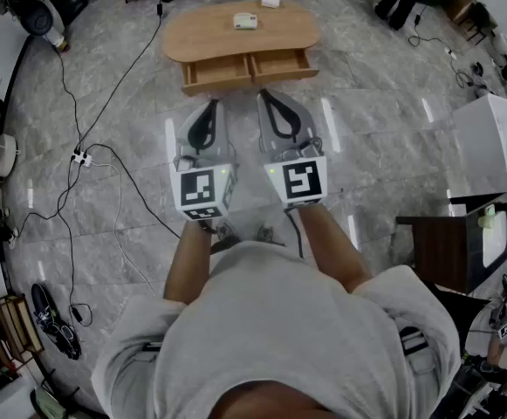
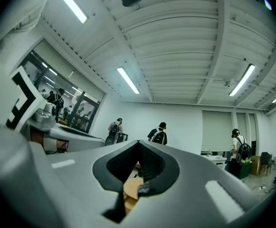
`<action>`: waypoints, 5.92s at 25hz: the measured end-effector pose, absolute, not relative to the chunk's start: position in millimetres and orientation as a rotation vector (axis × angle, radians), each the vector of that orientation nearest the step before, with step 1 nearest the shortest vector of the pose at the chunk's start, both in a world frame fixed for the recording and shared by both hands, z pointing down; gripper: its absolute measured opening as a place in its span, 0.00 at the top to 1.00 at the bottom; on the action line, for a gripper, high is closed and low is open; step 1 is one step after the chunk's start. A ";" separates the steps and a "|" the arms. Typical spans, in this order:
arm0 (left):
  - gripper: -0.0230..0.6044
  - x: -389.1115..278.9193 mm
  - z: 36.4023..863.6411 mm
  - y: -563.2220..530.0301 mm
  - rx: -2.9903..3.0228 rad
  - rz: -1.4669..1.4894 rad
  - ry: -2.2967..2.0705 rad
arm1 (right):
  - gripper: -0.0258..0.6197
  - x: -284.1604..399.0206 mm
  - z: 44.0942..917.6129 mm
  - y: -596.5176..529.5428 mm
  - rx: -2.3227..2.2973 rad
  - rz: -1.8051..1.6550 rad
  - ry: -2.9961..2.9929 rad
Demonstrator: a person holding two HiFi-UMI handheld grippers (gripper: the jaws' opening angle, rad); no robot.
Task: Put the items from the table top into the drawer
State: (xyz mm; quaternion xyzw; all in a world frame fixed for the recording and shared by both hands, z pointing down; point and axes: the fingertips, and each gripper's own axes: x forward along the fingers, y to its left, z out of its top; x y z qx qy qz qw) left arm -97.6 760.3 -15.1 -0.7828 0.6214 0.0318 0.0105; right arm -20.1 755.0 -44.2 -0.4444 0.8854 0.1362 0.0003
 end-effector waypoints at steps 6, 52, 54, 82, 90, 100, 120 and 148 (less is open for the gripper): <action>0.93 -90.7 -17.7 753.1 -2.431 0.059 1.932 | 0.95 -5.9 -39.7 754.5 -1.407 0.400 2.785; 0.93 -124.2 143.4 280.3 -2.790 -0.232 1.904 | 0.95 -61.0 120.5 273.0 -1.631 -0.060 2.977; 0.93 -132.8 142.6 263.8 -2.799 -0.225 1.901 | 0.95 -68.1 119.3 256.6 -1.650 -0.061 2.972; 0.93 -113.0 220.4 -115.7 -2.851 -0.452 2.081 | 0.95 -47.1 205.6 -134.0 -1.489 -0.304 3.128; 0.93 -81.0 299.5 -196.1 -2.900 -0.589 2.206 | 0.95 -16.4 281.2 -225.6 -1.427 -0.442 3.239; 0.93 -110.0 387.3 -258.0 -2.827 -0.723 2.350 | 0.95 -37.3 387.6 -297.6 -1.390 -0.585 3.285; 0.93 -111.6 622.5 -321.7 -2.976 -0.951 2.195 | 0.94 -41.4 634.7 -358.2 -1.595 -0.902 3.212; 0.93 -111.8 668.7 -286.3 -3.037 -0.874 2.356 | 0.95 -72.8 695.3 -365.2 -1.481 -0.740 3.374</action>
